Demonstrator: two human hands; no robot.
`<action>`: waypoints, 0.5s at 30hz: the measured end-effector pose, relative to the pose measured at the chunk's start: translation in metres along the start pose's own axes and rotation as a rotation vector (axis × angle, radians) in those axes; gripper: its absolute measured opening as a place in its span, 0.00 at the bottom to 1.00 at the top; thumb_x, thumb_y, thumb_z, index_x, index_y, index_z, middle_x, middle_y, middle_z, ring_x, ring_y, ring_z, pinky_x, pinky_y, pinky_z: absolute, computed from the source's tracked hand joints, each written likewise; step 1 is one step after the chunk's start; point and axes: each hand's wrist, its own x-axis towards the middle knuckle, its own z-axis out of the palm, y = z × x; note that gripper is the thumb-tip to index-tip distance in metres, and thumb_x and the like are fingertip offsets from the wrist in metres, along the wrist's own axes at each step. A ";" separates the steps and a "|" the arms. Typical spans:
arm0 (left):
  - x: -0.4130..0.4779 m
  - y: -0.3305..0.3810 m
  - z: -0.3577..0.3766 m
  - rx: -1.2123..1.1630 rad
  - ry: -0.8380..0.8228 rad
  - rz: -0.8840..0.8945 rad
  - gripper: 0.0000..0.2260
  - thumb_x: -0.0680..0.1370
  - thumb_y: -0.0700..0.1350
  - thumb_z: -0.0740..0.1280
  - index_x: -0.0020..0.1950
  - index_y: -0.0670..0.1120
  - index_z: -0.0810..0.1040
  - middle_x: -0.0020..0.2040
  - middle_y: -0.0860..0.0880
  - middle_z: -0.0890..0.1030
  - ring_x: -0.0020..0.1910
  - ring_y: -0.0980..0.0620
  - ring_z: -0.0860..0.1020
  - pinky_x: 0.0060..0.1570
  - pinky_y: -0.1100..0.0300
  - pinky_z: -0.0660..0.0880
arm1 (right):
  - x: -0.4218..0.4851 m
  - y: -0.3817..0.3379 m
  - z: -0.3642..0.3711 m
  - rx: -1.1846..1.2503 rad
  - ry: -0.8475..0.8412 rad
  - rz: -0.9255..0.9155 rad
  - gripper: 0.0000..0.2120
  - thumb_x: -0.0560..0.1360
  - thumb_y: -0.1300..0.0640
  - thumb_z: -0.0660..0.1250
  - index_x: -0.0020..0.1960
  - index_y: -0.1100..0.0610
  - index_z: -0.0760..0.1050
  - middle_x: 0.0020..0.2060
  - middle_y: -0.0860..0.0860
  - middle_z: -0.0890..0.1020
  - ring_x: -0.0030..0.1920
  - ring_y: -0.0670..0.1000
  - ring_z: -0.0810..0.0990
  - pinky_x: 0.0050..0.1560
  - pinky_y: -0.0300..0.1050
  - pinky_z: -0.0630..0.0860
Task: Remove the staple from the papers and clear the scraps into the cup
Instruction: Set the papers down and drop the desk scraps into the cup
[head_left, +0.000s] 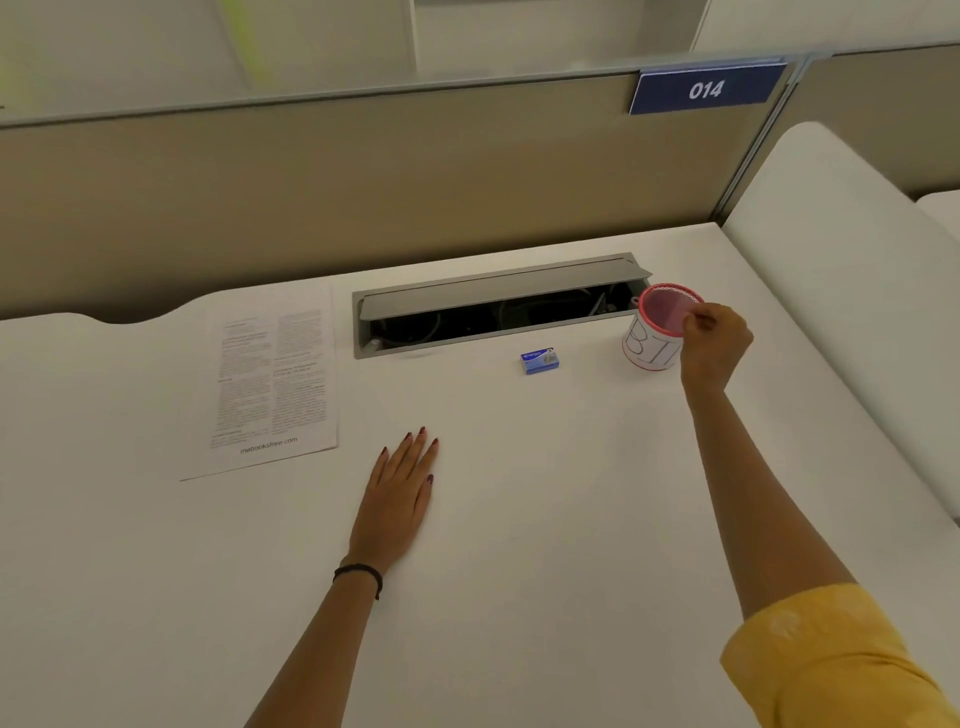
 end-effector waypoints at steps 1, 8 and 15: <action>0.000 0.000 0.000 0.005 -0.001 0.000 0.24 0.81 0.53 0.36 0.76 0.50 0.51 0.76 0.51 0.53 0.74 0.54 0.50 0.72 0.56 0.46 | 0.001 -0.001 0.000 -0.011 -0.005 -0.007 0.09 0.73 0.67 0.61 0.48 0.66 0.80 0.44 0.62 0.83 0.45 0.58 0.80 0.37 0.22 0.68; -0.001 0.002 -0.002 0.001 0.021 -0.014 0.24 0.81 0.53 0.38 0.75 0.48 0.54 0.75 0.50 0.55 0.74 0.53 0.52 0.72 0.55 0.47 | -0.022 -0.005 -0.013 0.060 -0.088 -0.116 0.10 0.72 0.69 0.62 0.52 0.65 0.77 0.51 0.62 0.80 0.50 0.55 0.78 0.44 0.28 0.72; -0.022 0.013 -0.001 -0.037 0.028 -0.043 0.24 0.80 0.51 0.43 0.74 0.46 0.57 0.75 0.48 0.58 0.74 0.51 0.55 0.72 0.53 0.50 | -0.117 0.034 -0.048 0.015 -0.416 -0.237 0.12 0.74 0.69 0.61 0.55 0.63 0.77 0.52 0.59 0.81 0.53 0.57 0.80 0.55 0.41 0.74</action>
